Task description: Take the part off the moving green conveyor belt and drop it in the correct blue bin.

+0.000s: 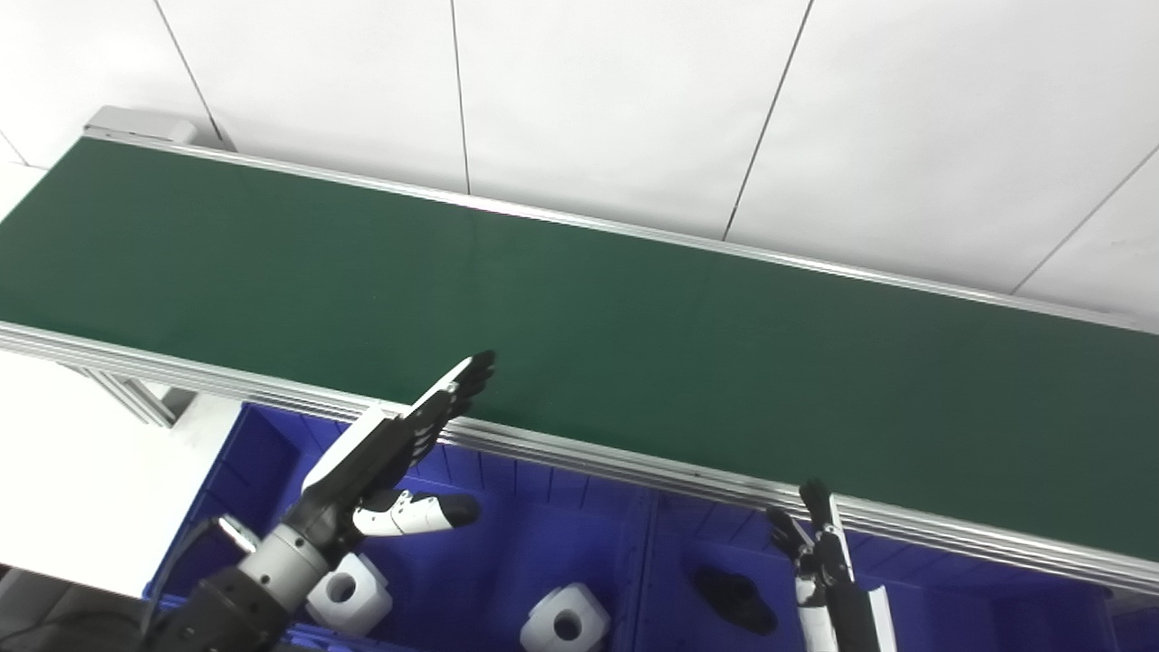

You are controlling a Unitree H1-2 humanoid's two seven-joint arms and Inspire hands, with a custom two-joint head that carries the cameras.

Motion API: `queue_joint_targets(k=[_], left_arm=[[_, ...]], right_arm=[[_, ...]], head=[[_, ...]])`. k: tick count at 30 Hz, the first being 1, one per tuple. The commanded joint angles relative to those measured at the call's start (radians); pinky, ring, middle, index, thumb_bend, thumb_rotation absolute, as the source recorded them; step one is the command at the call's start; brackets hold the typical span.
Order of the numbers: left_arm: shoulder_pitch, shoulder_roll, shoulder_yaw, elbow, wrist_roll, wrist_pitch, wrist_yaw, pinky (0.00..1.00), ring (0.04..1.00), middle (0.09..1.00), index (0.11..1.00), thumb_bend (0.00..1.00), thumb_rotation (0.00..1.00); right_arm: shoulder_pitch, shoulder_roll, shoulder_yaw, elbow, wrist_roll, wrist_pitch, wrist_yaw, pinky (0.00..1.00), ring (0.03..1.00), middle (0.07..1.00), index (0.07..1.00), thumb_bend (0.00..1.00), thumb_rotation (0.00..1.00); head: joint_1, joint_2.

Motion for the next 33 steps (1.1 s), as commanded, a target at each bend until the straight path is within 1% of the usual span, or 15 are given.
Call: queue_joint_targets(k=[1, 4, 7, 11, 13, 15, 17, 19, 21, 22, 24, 28, 29, 31, 33], left_arm=[[0.01, -0.028, 0.008, -0.005, -0.028, -0.081, 0.044, 1.0, 1.0, 1.0, 1.0, 0.91, 0.78], [0.016, -0.051, 0.009, 0.025, -0.06, -0.114, 0.058, 1.0, 1.0, 1.0, 1.0, 0.89, 0.79], [0.021, -0.076, 0.006, 0.047, -0.049, -0.154, 0.082, 1.0, 1.0, 1.0, 1.0, 0.87, 0.8], [0.041, -0.118, -0.005, 0.05, -0.041, -0.173, 0.122, 1.0, 1.0, 1.0, 1.0, 0.88, 0.78], [0.058, -0.143, -0.011, 0.035, -0.035, -0.166, 0.141, 1.0, 1.0, 1.0, 1.0, 0.9, 0.78], [0.082, -0.174, -0.016, 0.003, -0.065, -0.146, 0.157, 1.0, 1.0, 1.0, 1.0, 0.93, 0.79], [0.113, -0.203, -0.017, -0.049, -0.124, -0.099, 0.173, 1.0, 1.0, 1.0, 1.0, 0.96, 0.79], [0.141, -0.217, -0.016, -0.091, -0.153, -0.068, 0.183, 1.0, 1.0, 1.0, 1.0, 0.97, 0.78], [0.154, -0.212, -0.013, -0.099, -0.16, -0.07, 0.182, 1.0, 1.0, 1.0, 1.0, 0.96, 0.78], [0.15, -0.205, -0.01, -0.082, -0.153, -0.087, 0.179, 1.0, 1.0, 1.0, 1.0, 0.94, 0.78], [0.138, -0.196, -0.003, -0.05, -0.132, -0.113, 0.182, 1.0, 1.0, 1.0, 1.0, 0.97, 0.79], [0.073, -0.186, 0.02, 0.07, -0.112, -0.173, 0.197, 1.0, 1.0, 1.0, 1.0, 0.99, 0.8], [0.058, -0.185, 0.025, 0.096, -0.125, -0.177, 0.197, 1.0, 1.0, 1.0, 1.0, 0.99, 0.8], [0.036, -0.184, 0.03, 0.129, -0.148, -0.186, 0.189, 1.0, 1.0, 1.0, 1.0, 0.99, 0.78], [0.023, -0.181, 0.026, 0.144, -0.163, -0.191, 0.177, 1.0, 1.0, 1.0, 1.0, 0.97, 0.77]], right_arm=[[-0.002, 0.014, 0.008, -0.033, -0.001, -0.01, -0.009, 0.86, 0.89, 0.986, 1.0, 0.74, 0.93], [-0.001, 0.022, 0.012, -0.037, -0.006, -0.005, -0.016, 0.86, 0.885, 0.985, 1.0, 0.76, 0.92], [-0.001, 0.025, 0.015, -0.039, -0.012, -0.002, -0.022, 0.86, 0.882, 0.983, 1.0, 0.76, 0.93], [0.0, 0.035, 0.021, -0.041, -0.018, 0.002, -0.03, 0.85, 0.878, 0.982, 0.999, 0.78, 0.93], [0.0, 0.038, 0.022, -0.04, -0.023, 0.001, -0.036, 0.85, 0.883, 0.982, 0.998, 0.78, 0.92], [0.002, 0.042, 0.022, -0.041, -0.032, 0.0, -0.044, 0.87, 0.899, 0.979, 0.994, 0.79, 0.93], [0.008, 0.047, 0.021, -0.05, -0.046, 0.004, -0.054, 0.89, 0.911, 0.976, 0.992, 0.8, 0.93], [0.012, 0.053, 0.02, -0.054, -0.055, 0.003, -0.064, 0.92, 0.932, 0.984, 0.995, 0.82, 0.93], [0.011, 0.057, 0.018, -0.053, -0.064, -0.001, -0.075, 0.94, 0.946, 0.994, 0.998, 0.82, 0.94], [0.012, 0.059, 0.017, -0.053, -0.069, -0.005, -0.082, 0.95, 0.956, 0.998, 1.0, 0.82, 0.94], [0.012, 0.062, 0.015, -0.052, -0.077, -0.01, -0.093, 0.97, 0.974, 1.0, 1.0, 0.81, 0.95], [0.014, 0.076, -0.001, -0.044, -0.094, -0.036, -0.135, 0.99, 0.988, 1.0, 1.0, 0.79, 0.96], [0.017, 0.08, -0.009, -0.042, -0.086, -0.032, -0.143, 0.99, 0.991, 1.0, 1.0, 0.79, 0.96], [0.023, 0.09, -0.024, -0.045, -0.058, -0.017, -0.155, 0.99, 0.992, 1.0, 1.0, 0.83, 0.98], [0.028, 0.098, -0.041, -0.05, -0.012, 0.001, -0.158, 0.98, 0.981, 1.0, 1.0, 0.84, 0.98]], head=[[-0.006, 0.002], [-0.018, 0.006], [-0.029, 0.008], [-0.055, 0.013], [-0.056, 0.014], [-0.059, 0.016], [-0.07, 0.023], [-0.079, 0.026], [-0.095, 0.028], [-0.095, 0.028], [-0.109, 0.032], [-0.122, 0.032], [-0.141, 0.028], [-0.141, 0.028], [-0.141, 0.029]])
